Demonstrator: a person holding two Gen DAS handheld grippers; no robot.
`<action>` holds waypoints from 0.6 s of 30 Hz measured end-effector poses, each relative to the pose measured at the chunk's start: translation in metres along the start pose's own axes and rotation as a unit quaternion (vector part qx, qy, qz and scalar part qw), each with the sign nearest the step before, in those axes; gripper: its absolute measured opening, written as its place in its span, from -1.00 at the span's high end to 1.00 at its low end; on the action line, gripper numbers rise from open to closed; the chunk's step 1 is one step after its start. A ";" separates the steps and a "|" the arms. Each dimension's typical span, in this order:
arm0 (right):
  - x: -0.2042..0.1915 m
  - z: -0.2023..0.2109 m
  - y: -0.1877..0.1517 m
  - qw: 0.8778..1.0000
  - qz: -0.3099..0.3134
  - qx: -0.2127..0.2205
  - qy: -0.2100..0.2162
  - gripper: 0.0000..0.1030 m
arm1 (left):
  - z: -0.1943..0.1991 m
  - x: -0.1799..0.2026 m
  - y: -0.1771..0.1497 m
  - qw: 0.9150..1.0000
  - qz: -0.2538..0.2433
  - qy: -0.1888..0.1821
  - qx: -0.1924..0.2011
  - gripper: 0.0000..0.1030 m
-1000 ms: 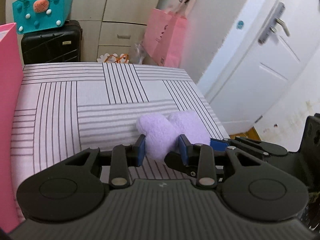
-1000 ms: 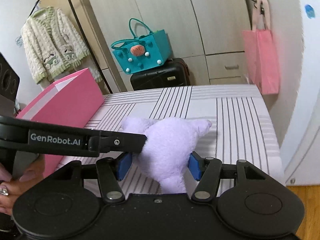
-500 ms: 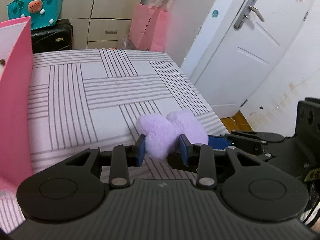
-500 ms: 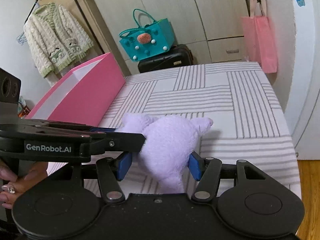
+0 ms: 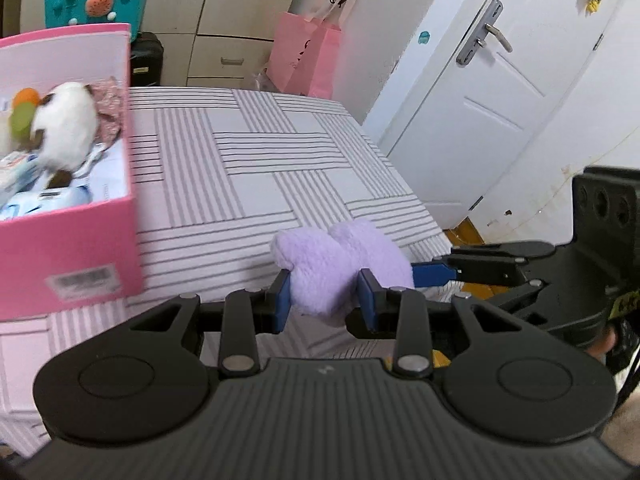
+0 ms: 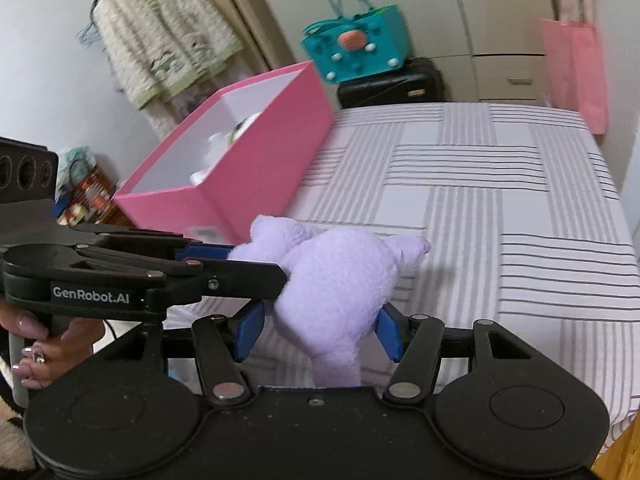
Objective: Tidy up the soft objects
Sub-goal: 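Lift and carry the lilac plush toy with both tools over the pink box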
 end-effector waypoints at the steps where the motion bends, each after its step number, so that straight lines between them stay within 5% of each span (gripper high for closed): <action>1: -0.006 -0.001 0.000 1.000 0.005 -0.003 0.003 -0.26 | 0.006 -0.002 -0.002 1.000 0.003 0.002 -0.003 0.36; 18: -0.103 -0.008 0.025 0.992 0.093 -0.012 0.090 -0.23 | 0.116 -0.033 -0.008 0.995 -0.007 0.075 0.059 0.36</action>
Point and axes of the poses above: each gripper's, at about its wrist camera, not at the fingertips, and z roughly against the way its jaws point, x to its right, y to its top, the point moved 5 cm from there along -z, roughly the way its jaws point, and after that the axes turned 1 degree about -z, right-handed, at the moved point
